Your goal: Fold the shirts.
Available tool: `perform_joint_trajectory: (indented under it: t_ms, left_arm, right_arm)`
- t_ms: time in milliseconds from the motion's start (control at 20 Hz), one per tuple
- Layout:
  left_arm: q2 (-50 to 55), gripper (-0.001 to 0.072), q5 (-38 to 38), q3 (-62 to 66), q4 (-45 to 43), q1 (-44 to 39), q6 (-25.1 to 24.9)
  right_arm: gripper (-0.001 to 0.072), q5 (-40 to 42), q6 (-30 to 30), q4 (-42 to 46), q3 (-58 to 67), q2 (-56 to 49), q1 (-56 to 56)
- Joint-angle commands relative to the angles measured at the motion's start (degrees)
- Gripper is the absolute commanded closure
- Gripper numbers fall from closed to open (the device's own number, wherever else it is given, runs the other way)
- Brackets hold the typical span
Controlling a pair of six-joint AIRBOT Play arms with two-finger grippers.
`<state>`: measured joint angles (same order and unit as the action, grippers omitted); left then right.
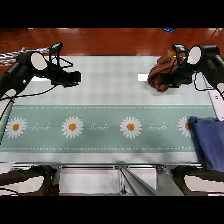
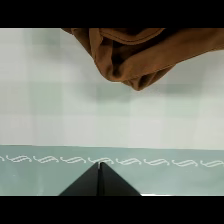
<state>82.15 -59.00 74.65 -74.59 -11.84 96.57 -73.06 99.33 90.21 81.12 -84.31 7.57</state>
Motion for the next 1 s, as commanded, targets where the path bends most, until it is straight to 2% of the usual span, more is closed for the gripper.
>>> perform_joint_trajectory:
  t_ms: [0,850,950]
  left_arm:
    - [0.0,0.0689,0.0,0.0,0.0,0.0,0.0]
    - [0.0,0.0689,0.0,0.0,0.0,0.0,0.0]
    - [0.0,0.0689,0.0,0.0,0.0,0.0,0.0]
  right_arm:
    - [0.0684,0.0,0.0,0.0,0.0,0.0,0.0]
    - [0.0684,0.1,0.0,0.0,0.0,0.0,0.0]
    - [0.0684,3.9,0.0,0.0,0.0,0.0,0.0]
